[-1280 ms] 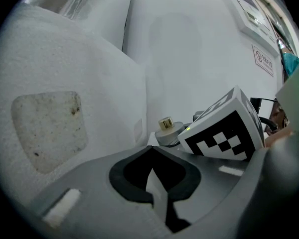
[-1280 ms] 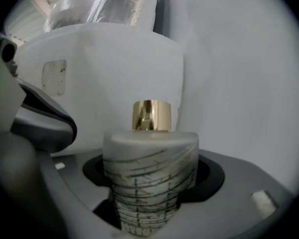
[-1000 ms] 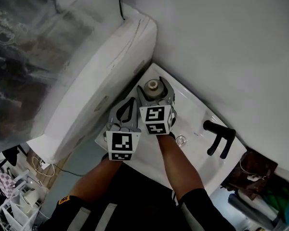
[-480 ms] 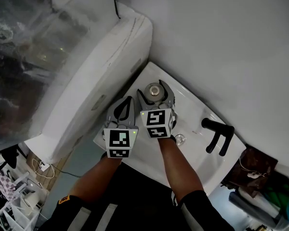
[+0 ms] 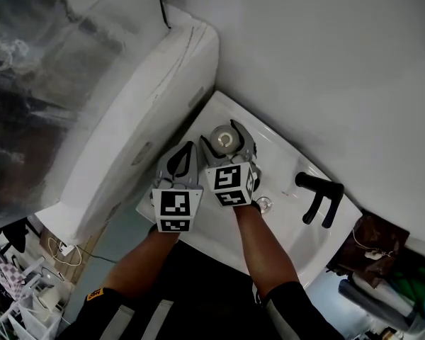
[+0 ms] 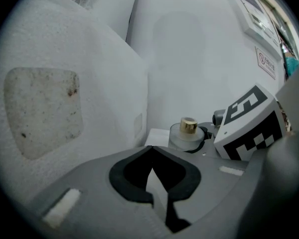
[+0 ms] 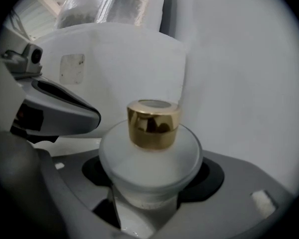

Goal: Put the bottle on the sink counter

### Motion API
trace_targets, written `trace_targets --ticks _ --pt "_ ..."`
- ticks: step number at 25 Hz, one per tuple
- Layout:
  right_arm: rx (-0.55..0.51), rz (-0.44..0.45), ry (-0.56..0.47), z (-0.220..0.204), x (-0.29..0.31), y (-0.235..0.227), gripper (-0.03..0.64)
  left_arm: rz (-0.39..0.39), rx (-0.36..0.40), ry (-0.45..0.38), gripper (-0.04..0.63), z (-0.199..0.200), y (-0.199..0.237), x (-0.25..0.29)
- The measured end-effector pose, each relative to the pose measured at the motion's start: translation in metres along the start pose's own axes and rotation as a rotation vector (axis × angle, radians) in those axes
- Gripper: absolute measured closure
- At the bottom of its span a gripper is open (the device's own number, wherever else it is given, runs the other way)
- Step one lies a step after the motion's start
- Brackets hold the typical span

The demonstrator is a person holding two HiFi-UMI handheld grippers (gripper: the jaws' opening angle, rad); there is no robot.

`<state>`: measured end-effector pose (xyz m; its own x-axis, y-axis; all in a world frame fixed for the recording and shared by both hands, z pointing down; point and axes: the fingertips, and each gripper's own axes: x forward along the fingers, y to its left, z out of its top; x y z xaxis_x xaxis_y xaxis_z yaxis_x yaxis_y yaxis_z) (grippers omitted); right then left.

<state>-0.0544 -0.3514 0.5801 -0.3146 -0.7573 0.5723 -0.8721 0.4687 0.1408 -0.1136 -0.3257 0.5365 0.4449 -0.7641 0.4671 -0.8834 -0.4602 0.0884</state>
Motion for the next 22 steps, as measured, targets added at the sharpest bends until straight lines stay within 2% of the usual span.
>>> trace_targets --ticks 12,19,22 --pt "0.12 -0.118 0.039 0.001 0.008 -0.02 0.273 -0.023 -0.007 -0.029 0.597 0.011 -0.006 0.007" --pt "0.111 -0.097 0.033 0.0 0.005 -0.015 0.262 -0.035 -0.012 -0.036 0.597 0.016 -0.012 0.008" --pt "0.115 -0.086 0.031 -0.001 0.003 -0.014 0.236 -0.034 -0.012 -0.038 0.595 0.017 -0.013 0.007"
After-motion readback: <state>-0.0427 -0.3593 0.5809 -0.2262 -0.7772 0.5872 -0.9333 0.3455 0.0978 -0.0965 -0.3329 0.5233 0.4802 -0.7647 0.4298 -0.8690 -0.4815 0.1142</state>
